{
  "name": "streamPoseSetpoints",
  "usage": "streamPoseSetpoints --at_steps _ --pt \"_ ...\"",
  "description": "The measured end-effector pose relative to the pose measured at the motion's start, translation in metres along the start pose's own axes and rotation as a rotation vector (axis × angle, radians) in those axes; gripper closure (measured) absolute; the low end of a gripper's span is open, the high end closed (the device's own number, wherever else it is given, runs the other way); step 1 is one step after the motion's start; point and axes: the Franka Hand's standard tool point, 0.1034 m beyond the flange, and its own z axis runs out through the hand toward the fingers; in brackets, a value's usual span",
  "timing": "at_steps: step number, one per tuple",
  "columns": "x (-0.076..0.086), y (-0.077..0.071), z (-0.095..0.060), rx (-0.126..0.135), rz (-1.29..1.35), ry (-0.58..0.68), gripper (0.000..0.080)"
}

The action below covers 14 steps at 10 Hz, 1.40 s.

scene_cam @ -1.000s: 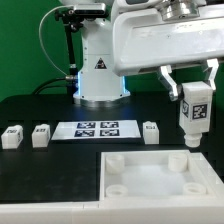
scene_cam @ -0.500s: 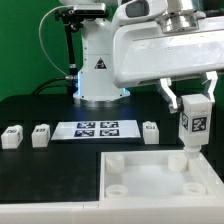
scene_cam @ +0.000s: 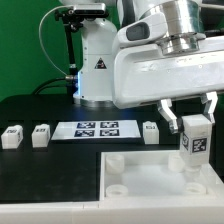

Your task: Assemble one leg

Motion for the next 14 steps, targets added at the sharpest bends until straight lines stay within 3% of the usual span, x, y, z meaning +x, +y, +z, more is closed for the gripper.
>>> streamPoseSetpoints --at_steps 14 --pt "-0.016 -0.003 0.025 0.005 0.002 -0.011 0.0508"
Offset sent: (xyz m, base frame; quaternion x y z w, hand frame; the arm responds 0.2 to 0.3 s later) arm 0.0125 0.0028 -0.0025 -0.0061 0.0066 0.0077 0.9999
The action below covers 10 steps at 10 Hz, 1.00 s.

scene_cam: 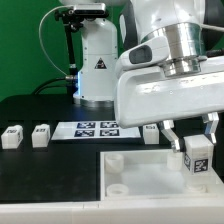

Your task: Assemble one leg

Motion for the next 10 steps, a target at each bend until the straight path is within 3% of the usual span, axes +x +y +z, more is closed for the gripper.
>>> streamPoseSetpoints --at_steps 2,3,4,5,10 --pt "0.0001 0.0001 0.0000 0.000 0.000 0.000 0.0486" --pt "0.0001 0.0000 0.0000 0.000 0.000 0.000 0.0312" --pt "0.0001 0.0000 0.0000 0.000 0.000 0.000 0.0312" --pt "0.0001 0.0000 0.0000 0.000 0.000 0.000 0.0181" --pt "0.0001 0.0000 0.0000 0.000 0.000 0.000 0.0151"
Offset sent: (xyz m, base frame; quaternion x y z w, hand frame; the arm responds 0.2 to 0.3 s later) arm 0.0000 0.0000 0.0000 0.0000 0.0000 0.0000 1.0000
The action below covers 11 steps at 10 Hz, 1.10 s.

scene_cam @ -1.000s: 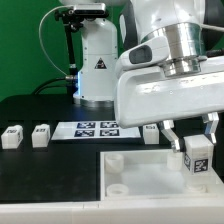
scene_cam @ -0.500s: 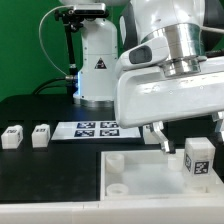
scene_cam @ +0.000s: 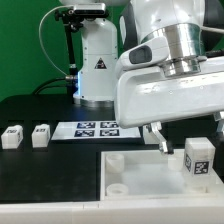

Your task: Assemble one leg

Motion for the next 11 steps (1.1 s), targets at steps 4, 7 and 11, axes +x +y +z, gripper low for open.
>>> streamPoseSetpoints --at_steps 4,7,11 --pt "0.004 -0.012 0.001 0.012 0.015 -0.039 0.0151" --pt "-0.001 -0.008 0.005 0.018 0.013 -0.159 0.0151" --pt "-0.005 0.001 0.001 0.043 0.031 -0.532 0.0151"
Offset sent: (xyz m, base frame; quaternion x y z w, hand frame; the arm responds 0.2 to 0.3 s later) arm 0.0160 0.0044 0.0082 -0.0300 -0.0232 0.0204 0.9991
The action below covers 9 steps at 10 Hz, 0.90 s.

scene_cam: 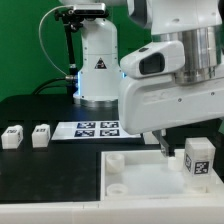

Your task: Assemble one leg

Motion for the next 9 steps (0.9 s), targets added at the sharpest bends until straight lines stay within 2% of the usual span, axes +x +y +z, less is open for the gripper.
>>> streamPoseSetpoints --at_steps 1,2,3,4,5,6,7,8,9 --pt "0.005 0.000 -0.002 0.005 0.001 -0.040 0.0151" --pt "-0.002 -0.002 0.000 0.016 0.010 -0.158 0.0151" --pt "0.013 -0.001 0.001 0.016 0.043 -0.103 0.0151" --pt "0.012 -0.001 0.002 0.014 0.040 -0.099 0.0151" --pt "0.012 -0.001 0.002 0.013 0.070 -0.099 0.0238" --pt "0.012 -0.001 0.002 0.013 0.067 -0.099 0.0374" --pt "0.012 -0.001 0.002 0.011 0.114 -0.099 0.0374" --pt "0.012 0.000 0.003 0.002 0.254 -0.100 0.0508" --pt "0.012 -0.001 0.003 -0.002 0.347 -0.100 0.0507"
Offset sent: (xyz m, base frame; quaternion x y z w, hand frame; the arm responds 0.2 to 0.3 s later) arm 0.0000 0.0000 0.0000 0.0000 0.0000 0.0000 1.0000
